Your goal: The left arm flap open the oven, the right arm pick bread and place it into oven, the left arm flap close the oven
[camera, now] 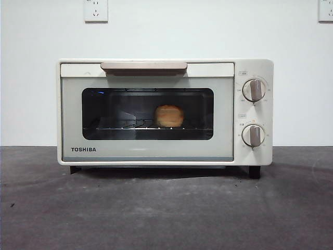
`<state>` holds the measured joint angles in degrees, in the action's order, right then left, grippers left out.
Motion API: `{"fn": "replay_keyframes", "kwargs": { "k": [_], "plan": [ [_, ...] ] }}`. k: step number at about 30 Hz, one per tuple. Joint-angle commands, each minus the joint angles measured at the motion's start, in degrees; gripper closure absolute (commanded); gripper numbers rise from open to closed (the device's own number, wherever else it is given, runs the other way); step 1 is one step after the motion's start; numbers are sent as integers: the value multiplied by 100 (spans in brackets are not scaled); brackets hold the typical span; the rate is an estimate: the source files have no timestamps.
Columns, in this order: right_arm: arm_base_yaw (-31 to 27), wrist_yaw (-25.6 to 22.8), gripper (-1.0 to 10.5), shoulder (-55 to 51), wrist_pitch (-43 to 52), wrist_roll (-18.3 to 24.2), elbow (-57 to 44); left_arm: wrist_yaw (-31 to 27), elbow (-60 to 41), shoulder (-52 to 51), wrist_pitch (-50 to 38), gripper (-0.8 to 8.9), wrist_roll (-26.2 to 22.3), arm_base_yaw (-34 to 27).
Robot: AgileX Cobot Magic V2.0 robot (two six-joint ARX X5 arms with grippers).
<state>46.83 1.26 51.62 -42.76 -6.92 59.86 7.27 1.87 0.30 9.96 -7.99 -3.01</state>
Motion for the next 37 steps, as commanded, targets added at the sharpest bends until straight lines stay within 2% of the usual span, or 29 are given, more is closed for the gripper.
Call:
{"fn": "replay_keyframes", "kwargs": {
  "k": [1, 3, 8, 13, 19, 22, 25, 30, 37],
  "plan": [
    [52, -24, 941, 33, 55, -20, 103, -20, -118, -11, 44, 794, 31, -20],
    [37, -28, 941, -7, 59, 101, 103, -20, -118, -11, 44, 794, 31, -20],
    [-638, -61, 941, -361, 286, 468, 63, -22, -118, -11, 42, 794, 31, -20],
    [-2011, 509, 941, -1104, 1054, 527, -407, -20, -118, -11, 42, 794, 31, -20],
    [-3552, 516, 941, -2223, 2103, 758, -1631, -20, -118, -11, 42, 794, 31, -20],
    [-4103, 516, 941, -2828, 2688, 756, -2406, -20, -118, -11, 42, 794, 31, -20],
    [-4446, 507, 941, -3388, 3233, 756, -3180, -22, -118, -11, 42, 794, 31, -20],
    [-4664, 474, 941, -4172, 3936, 734, -4284, -22, -118, -11, 42, 794, 31, -20],
    [-4664, 466, 941, -4887, 4063, 706, -5248, -20, -118, -11, 42, 794, 31, -20]
  ]
}}
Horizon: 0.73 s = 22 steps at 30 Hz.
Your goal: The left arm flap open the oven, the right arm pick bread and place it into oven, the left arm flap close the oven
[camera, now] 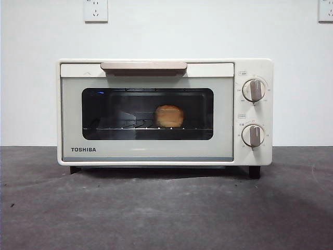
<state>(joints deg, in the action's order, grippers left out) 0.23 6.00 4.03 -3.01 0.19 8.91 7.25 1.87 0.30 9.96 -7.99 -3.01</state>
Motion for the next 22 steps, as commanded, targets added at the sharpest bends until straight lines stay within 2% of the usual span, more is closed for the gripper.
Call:
{"fn": "replay_keyframes", "kwargs": {
  "k": [1, 11, 17, 22],
  "plan": [
    [-4, -9, 941, -188, 90, -22, -240, -17, -118, -11, 42, 794, 31, -20],
    [-4, -175, 941, -382, 4, -428, -833, -17, -118, -11, 42, 794, 31, -20],
    [-4, -199, 941, -382, -748, -431, -831, -17, -118, -11, 42, 794, 31, -20],
    [-4, -190, 941, -382, -597, -466, -828, -20, -118, -11, 39, 794, 31, -20]
  ]
}}
